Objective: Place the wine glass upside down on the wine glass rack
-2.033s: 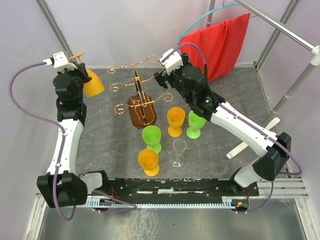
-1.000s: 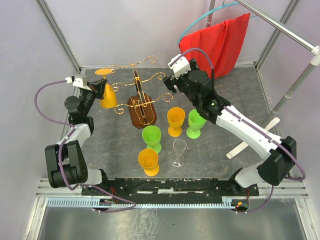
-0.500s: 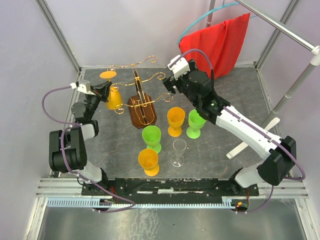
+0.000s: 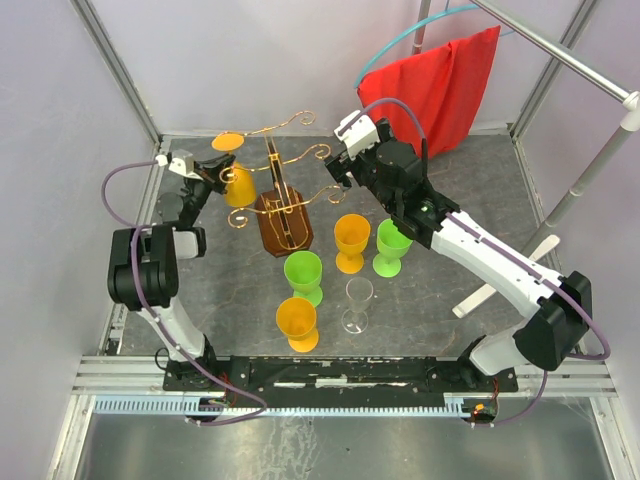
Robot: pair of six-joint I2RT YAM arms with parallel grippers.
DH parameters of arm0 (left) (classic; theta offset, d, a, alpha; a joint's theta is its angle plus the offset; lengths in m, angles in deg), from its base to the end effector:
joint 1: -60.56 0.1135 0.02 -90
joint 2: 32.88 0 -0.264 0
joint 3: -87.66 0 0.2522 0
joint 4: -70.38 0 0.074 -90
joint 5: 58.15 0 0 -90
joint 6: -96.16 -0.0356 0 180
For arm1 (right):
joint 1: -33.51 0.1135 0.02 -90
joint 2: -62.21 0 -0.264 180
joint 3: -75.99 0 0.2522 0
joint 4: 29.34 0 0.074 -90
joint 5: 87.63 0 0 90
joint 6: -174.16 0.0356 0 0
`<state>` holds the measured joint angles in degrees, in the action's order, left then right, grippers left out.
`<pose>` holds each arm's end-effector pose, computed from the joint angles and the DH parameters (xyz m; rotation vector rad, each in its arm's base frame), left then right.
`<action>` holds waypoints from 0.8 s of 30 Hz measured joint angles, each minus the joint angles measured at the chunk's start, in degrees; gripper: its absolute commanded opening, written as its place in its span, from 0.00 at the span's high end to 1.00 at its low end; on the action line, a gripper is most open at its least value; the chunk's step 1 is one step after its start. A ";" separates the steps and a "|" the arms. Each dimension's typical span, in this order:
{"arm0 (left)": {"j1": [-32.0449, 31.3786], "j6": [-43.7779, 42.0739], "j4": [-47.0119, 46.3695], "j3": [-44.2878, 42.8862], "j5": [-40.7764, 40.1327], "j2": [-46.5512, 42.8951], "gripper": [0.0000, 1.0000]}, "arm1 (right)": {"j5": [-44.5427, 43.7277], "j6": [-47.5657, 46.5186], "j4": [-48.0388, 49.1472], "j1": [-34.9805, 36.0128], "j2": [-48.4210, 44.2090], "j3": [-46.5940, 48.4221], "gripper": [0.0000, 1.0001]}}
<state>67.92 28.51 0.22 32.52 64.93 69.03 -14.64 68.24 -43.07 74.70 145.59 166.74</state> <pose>0.3422 0.0246 0.2293 0.2058 1.2340 -0.5620 0.2680 0.2207 0.3961 -0.5994 1.5669 0.0828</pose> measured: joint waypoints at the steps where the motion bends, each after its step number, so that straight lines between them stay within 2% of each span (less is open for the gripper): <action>1: -0.09 0.17 -0.57 -0.94 0.07 1.01 0.97 | -0.02 -0.04 0.00 0.00 0.04 0.00 0.00; 13: -1.05 0.31 -1.18 -8.72 -1.40 8.26 0.97 | -1.14 -1.05 -0.11 0.00 1.27 0.02 0.00; 24: 0.11 -0.66 -2.69 -6.27 -7.41 8.63 0.97 | -1.27 -1.51 -0.98 0.00 2.99 0.68 0.00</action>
<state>68.03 27.86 -2.47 26.24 57.52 77.66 -15.91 66.73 -44.05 74.70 148.58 167.42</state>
